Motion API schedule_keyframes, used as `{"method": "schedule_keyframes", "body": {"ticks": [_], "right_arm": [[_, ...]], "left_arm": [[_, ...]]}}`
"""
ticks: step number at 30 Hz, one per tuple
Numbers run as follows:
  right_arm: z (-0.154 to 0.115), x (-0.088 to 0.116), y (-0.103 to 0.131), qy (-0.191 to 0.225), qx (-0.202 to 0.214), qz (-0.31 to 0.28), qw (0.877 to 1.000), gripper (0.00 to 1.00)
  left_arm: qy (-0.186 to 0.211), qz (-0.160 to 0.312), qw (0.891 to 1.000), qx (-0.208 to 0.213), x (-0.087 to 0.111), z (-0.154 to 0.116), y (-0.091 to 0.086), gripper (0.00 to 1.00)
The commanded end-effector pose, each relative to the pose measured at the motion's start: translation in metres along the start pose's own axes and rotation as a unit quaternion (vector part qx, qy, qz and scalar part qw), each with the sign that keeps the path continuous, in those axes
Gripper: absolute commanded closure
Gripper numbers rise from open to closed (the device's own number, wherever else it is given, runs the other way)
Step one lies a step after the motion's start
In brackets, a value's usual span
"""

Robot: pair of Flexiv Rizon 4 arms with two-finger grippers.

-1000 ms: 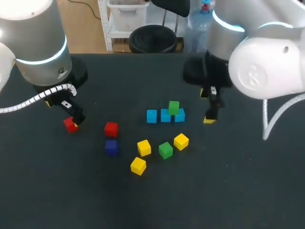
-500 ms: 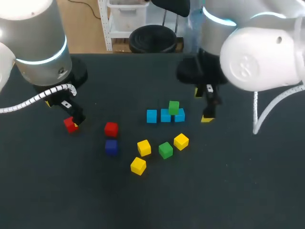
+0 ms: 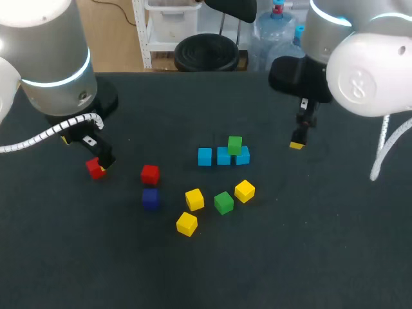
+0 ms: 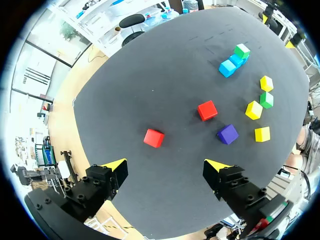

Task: Place the blue cubes, place green cubes on the blue cubes, place the yellow cubes on the green cubes, then place the red cubes on the yellow cubes, and place purple cube on the red cubes.

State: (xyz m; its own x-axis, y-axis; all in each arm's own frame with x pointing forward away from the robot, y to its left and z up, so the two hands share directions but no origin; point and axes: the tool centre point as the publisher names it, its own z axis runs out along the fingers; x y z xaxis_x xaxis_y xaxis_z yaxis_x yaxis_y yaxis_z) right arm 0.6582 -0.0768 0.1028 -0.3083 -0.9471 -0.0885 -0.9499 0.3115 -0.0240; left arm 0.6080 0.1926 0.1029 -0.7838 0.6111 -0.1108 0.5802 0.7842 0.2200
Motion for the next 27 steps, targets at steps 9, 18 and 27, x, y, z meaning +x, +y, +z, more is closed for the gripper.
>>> {"method": "schedule_keyframes", "body": {"ticks": [9,18,27], "right_arm": [[0.011,0.008,-0.028,-0.003,-0.003,-0.001,1.0,0.0],[0.011,0.008,-0.028,-0.003,-0.003,-0.001,1.0,0.0],[0.011,0.008,-0.028,-0.003,-0.003,-0.001,1.0,0.0]], "left_arm": [[-0.007,0.049,0.998,-0.045,-0.022,-0.039,-0.029,0.0],[0.002,0.081,0.994,-0.071,-0.038,-0.075,-0.08,0.0],[-0.012,0.144,0.989,-0.026,-0.06,-0.077,-0.104,0.0]]}}
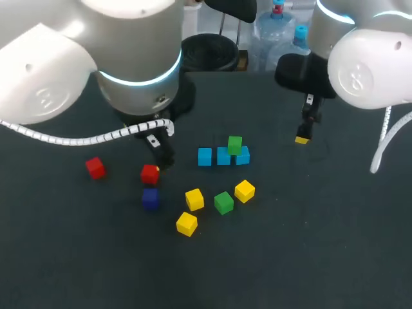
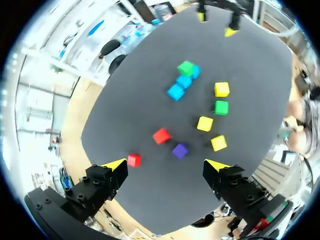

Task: Place the blue cubes, place green cubes on the blue cubes, place the yellow cubes on the green cubes, then place the red cubes on the yellow cubes, and place purple cube on the red cubes.

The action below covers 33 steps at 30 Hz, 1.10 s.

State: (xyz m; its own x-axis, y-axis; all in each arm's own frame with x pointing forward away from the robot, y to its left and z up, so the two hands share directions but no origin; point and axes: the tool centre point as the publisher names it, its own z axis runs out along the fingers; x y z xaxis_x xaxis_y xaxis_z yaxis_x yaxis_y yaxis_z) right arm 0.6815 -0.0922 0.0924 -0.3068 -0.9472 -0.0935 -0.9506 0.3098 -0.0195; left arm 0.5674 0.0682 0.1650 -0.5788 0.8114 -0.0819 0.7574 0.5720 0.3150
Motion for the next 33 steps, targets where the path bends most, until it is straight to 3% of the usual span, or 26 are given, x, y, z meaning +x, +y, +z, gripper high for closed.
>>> {"method": "schedule_keyframes", "body": {"ticks": [1,3,6,11,15,20,23,33], "right_arm": [[0.0,0.0,-0.001,0.0,-0.001,0.0,1.0,0.0],[0.0,0.0,-0.001,0.0,-0.001,0.0,1.0,0.0],[-0.005,0.018,-0.008,-0.016,-0.005,0.003,1.0,0.0],[-0.019,0.062,-0.011,-0.044,-0.025,0.022,0.998,0.0],[-0.026,0.103,-0.002,-0.03,-0.044,0.046,0.998,0.0],[-0.032,0.145,-0.003,-0.032,-0.037,0.098,0.994,0.0],[-0.034,0.151,-0.008,-0.027,-0.03,0.125,0.991,0.0],[-0.034,0.147,-0.009,-0.023,-0.031,0.123,0.992,0.0]], "left_arm": [[0.011,0.003,1.0,0.01,-0.007,0.006,0.006,0.0],[0.011,0.003,1.0,0.01,-0.007,0.006,0.006,0.0],[0.011,0.003,1.0,0.01,-0.007,0.006,0.006,0.0],[0.011,0.003,1.0,0.01,-0.007,0.006,0.006,0.0],[0.011,0.003,1.0,0.01,-0.007,0.006,0.006,0.0],[0.011,0.003,1.0,0.01,-0.007,0.006,0.006,0.0],[0.011,0.003,1.0,0.01,-0.007,0.006,0.006,0.0],[0.011,0.003,1.0,0.01,-0.007,0.006,0.006,0.0]]}}
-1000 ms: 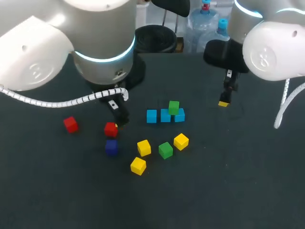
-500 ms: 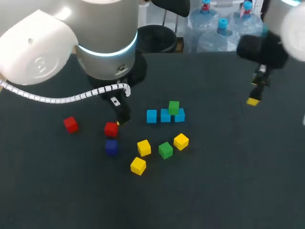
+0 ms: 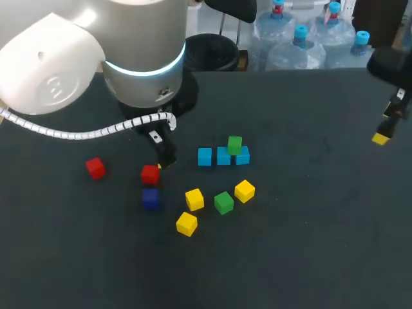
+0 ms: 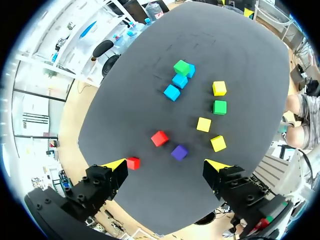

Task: Place the blue cubes, place green cubes on the blue cubes, place the yellow cubes on the green cubes, then place the red cubes on the yellow cubes, and place purple cube on the red cubes.

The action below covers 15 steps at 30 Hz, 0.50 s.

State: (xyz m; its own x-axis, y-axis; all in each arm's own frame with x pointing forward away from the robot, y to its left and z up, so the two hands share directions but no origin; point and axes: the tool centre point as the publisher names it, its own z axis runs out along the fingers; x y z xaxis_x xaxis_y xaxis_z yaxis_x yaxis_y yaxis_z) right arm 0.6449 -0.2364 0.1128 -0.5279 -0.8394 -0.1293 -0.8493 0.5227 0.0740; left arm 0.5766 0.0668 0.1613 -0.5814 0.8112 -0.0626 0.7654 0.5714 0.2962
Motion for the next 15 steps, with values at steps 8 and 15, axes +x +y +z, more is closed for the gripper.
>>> {"method": "schedule_keyframes", "body": {"ticks": [8,15], "right_arm": [[0.0,0.001,0.001,-0.002,0.002,0.0,1.0,0.0],[0.0,0.001,0.001,-0.002,0.002,0.0,1.0,0.0]], "left_arm": [[0.058,0.073,0.996,0.013,-0.06,-0.002,-0.059,0.0],[0.045,0.032,0.991,0.118,-0.082,0.025,-0.119,0.0]]}}
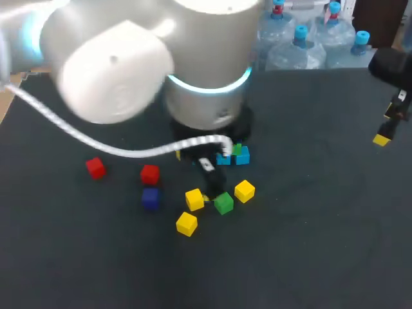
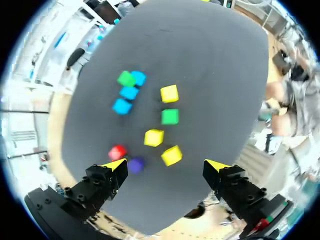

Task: Place the blue cubes, place green cubes on the blue cubes, place the yellow cubes on the green cubes, then place the red cubes on the yellow cubes, and place purple cube on the red cubes.

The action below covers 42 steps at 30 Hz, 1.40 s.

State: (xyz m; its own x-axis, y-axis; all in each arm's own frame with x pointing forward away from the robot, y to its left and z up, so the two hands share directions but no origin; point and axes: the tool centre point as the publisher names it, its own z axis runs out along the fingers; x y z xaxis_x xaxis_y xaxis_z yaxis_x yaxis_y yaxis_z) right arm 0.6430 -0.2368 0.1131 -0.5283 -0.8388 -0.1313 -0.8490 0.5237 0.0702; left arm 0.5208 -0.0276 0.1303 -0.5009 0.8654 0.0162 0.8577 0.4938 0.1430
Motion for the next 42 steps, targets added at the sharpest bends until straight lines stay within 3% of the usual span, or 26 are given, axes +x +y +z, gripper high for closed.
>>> {"method": "schedule_keyframes", "body": {"ticks": [1,5,9,16,23,36,42], "right_arm": [[0.001,0.0,-0.001,-0.001,0.0,0.0,1.0,0.0],[0.001,0.0,-0.001,-0.001,0.0,0.0,1.0,0.0],[0.001,0.0,-0.001,-0.001,0.0,0.0,1.0,0.0],[0.001,0.0,-0.001,-0.001,0.0,0.0,1.0,0.0],[0.001,0.0,-0.001,-0.001,0.0,0.0,1.0,0.0],[0.001,0.0,-0.001,-0.001,0.0,0.0,1.0,0.0],[0.001,0.0,-0.001,-0.001,0.0,0.0,1.0,0.0]], "left_arm": [[0.016,-0.024,0.998,0.053,-0.044,0.025,-0.009,0.0],[0.044,-0.047,0.997,0.046,-0.042,0.032,-0.016,0.0],[0.05,-0.038,0.997,0.041,-0.045,0.047,-0.017,0.0],[0.003,-0.028,0.999,0.035,-0.047,0.078,-0.013,0.0],[0.002,-0.028,0.999,0.045,-0.041,0.108,-0.008,0.0],[-0.03,0.0,0.998,0.049,-0.047,0.12,0.016,0.0],[-0.006,-0.018,0.997,0.069,-0.052,0.126,0.019,0.0]]}}
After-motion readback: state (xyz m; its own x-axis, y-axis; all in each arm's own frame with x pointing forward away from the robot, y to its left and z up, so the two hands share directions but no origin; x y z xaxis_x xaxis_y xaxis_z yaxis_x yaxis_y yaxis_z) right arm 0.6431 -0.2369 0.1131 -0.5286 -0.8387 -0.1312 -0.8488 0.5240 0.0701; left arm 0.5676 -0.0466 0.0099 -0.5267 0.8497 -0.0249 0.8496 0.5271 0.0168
